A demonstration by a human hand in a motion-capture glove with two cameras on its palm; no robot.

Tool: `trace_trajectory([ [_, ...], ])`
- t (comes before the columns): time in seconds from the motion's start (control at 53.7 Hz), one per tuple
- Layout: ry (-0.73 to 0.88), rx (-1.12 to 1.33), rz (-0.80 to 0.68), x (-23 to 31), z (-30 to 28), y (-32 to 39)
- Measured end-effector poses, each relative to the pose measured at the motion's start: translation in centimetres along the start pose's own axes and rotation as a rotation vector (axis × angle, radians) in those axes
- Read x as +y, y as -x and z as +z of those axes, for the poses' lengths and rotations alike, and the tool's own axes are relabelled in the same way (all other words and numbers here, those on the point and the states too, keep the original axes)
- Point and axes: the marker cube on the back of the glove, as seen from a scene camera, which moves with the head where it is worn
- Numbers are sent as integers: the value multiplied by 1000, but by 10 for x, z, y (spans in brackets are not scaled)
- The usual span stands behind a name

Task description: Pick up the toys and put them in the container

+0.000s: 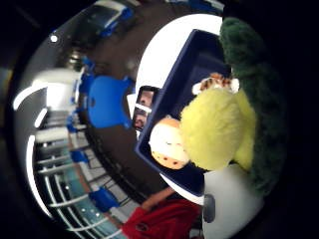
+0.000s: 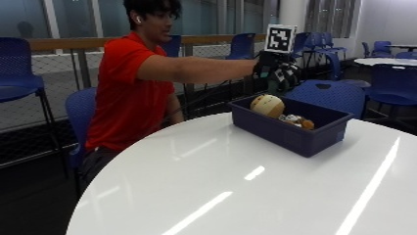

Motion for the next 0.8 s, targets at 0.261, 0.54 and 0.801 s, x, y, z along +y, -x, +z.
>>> trace_trajectory([
  [0.261, 81, 50, -86, 13, 19, 2],
  [0.54, 67, -39, 4, 64, 42, -71],
  [0.801, 83, -54, 195, 129, 89, -161],
])
